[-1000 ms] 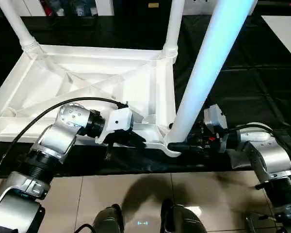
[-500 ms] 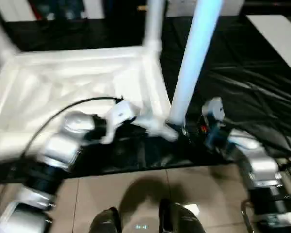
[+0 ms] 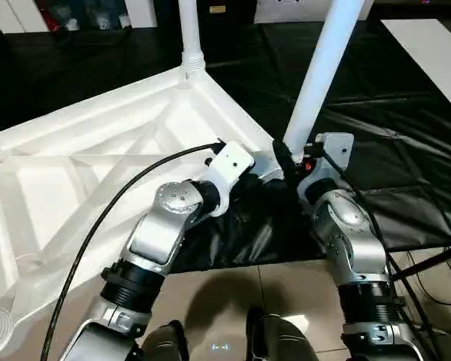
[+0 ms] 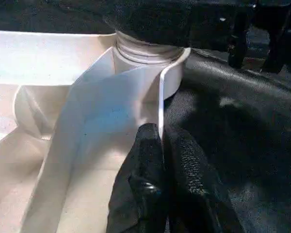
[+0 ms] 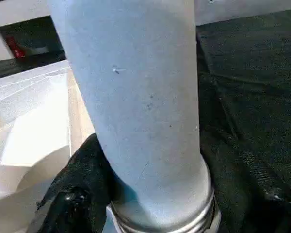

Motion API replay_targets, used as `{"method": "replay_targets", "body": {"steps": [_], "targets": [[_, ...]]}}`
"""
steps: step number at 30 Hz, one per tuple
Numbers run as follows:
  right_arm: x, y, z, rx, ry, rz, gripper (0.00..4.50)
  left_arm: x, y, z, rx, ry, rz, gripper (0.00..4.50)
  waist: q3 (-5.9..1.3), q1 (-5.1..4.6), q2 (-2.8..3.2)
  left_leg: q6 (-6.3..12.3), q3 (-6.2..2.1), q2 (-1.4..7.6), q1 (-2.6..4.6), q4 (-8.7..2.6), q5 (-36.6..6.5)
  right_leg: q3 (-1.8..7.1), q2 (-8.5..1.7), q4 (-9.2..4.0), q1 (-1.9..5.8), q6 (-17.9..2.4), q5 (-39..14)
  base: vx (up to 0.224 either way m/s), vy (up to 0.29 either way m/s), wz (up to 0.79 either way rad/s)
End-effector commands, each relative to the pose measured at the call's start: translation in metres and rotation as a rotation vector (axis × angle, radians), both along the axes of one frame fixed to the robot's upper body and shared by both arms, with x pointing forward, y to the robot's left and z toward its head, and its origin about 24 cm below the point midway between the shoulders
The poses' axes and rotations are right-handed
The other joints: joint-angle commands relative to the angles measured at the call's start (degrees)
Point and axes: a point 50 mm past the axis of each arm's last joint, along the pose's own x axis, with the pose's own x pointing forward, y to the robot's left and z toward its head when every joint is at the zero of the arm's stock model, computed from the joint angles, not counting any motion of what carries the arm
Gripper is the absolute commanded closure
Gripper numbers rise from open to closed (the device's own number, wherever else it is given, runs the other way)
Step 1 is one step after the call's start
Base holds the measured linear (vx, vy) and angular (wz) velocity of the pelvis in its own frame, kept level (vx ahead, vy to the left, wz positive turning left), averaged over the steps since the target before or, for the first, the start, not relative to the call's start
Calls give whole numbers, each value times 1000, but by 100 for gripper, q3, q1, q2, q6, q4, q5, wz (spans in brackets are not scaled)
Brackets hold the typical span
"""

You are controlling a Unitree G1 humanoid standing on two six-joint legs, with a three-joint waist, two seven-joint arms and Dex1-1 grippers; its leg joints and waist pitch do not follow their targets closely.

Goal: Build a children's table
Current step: Rotate leg to tighten

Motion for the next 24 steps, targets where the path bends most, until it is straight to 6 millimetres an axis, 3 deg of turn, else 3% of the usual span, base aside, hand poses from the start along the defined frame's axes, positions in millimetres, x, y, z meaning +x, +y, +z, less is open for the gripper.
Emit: {"method": "replay_targets", "body": {"steps": [1, 5, 7, 11, 12, 14, 19, 20, 24], "targets": [[-6, 9, -14, -6, 52, 86, 122, -6, -10, 6, -11, -18, -89, 450, -513, 9, -55, 783, -110, 229, 19, -360, -852, 338, -426, -390, 422, -675, -2173, 0, 0, 0], [-7, -13, -11, -62, 15, 114, 82, -5, 5, 1, 32, -2, -103, 450, -525, 25, -38, 821, -105, 234, 27, -351, -771, 348, -425, -366, 430, -763, -2010, 0, 0, 0], [-9, -20, -8, -86, -6, 151, 68, -5, 12, -1, 51, 3, -117, 450, -528, 25, -49, 925, -106, 242, -2, -349, -636, 353, -419, -331, 444, -887, -1737, 0, 0, 0], [-20, -27, -3, -124, -40, 331, 39, -3, 29, -3, 106, -9, -159, 450, -505, 41, -45, 956, -103, 238, 7, -352, -793, 347, -423, -368, 445, -853, -1985, 0, 0, 0], [-27, -30, -2, -152, -43, 429, 33, -1, 39, -4, 131, -13, -164, 450, -499, 53, -23, 947, -109, 242, 19, -354, -845, 341, -423, -382, 445, -814, -2070, 0, 0, 0], [-33, -34, -1, -189, -42, 500, 16, 1, 49, -5, 151, 2, -146, 450, -488, 43, -39, 907, -116, 255, 21, -367, -935, 341, -422, -393, 440, -771, -2201, 0, 0, 0], [-35, -44, 0, -221, -43, 532, 2, 1, 55, -3, 100, 58, -108, 450, -476, 45, -37, 721, -116, 247, 41, -362, -1074, 336, -439, -440, 422, -726, -2627, 0, 0, 0], [-35, -44, 0, -223, -42, 534, 0, 1, 55, -3, 99, 62, -110, 407, -478, 44, -39, 723, -118, 246, 35, -362, -1059, 335, -439, -436, 424, -727, -2616, 0, 0, 0], [-37, -46, 0, -233, -40, 550, 0, 2, 54, -6, 116, 53, -100, 379, -523, 50, -49, 829, -115, 255, 29, -351, -815, 351, -429, -384, 433, -833, -2212, 0, 0, 0]]}}
